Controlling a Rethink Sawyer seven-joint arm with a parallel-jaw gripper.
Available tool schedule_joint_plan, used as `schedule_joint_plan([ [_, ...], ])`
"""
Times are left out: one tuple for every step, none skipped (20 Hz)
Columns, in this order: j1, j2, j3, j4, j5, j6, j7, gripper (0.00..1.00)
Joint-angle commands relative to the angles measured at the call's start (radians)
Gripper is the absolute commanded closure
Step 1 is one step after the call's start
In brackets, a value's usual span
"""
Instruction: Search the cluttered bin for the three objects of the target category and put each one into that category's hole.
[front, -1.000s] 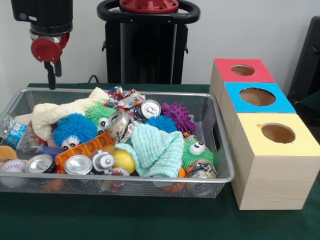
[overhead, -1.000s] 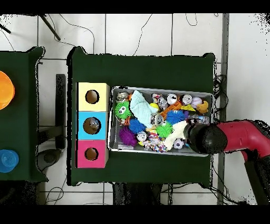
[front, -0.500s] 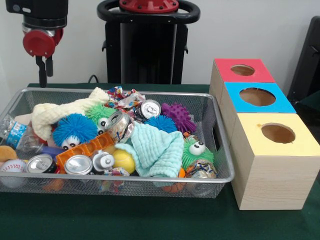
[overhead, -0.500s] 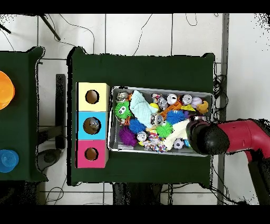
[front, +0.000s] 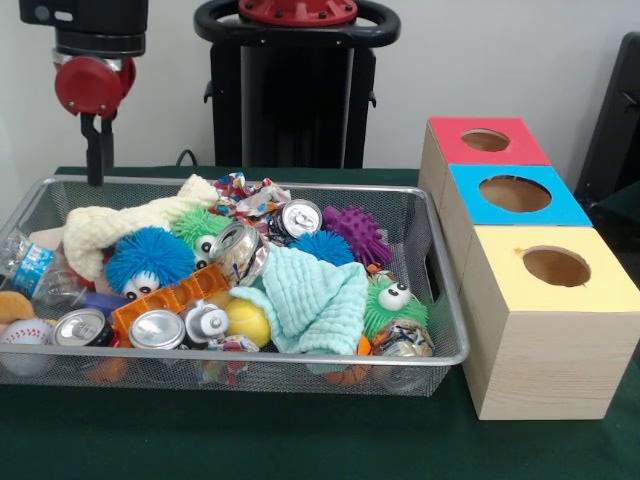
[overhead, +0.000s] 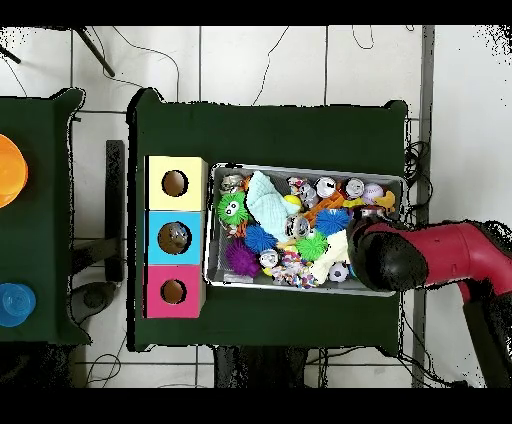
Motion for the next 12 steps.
schedule_joint_plan([
  [0.068, 0.067, -0.045, 0.0, -0.127, -0.073, -0.01, 0.0],
  [0.076, 0.073, -0.054, -0.001, -0.138, -0.083, -0.002, 0.0],
  [0.092, 0.082, -0.07, -0.005, -0.159, -0.094, 0.014, 0.0],
  [0.106, 0.086, -0.083, -0.009, -0.178, -0.107, 0.031, 0.0],
  [0.12, 0.091, -0.097, -0.013, -0.196, -0.12, 0.047, 0.0],
  [0.133, 0.095, -0.11, -0.017, -0.214, -0.134, 0.063, 0.0],
  [0.148, 0.097, -0.121, -0.02, -0.226, -0.144, 0.077, 0.0],
  [0.153, 0.104, -0.131, -0.032, -0.241, -0.152, 0.079, 0.0],
  [0.165, 0.107, -0.141, -0.035, -0.249, -0.162, 0.094, 0.0],
  [0.159, 0.122, -0.145, -0.044, -0.246, -0.16, 0.081, 0.0],
  [0.159, 0.136, -0.147, -0.046, -0.227, -0.144, 0.071, 0.0],
  [0.145, 0.153, -0.141, -0.052, -0.202, -0.123, 0.037, 0.0],
])
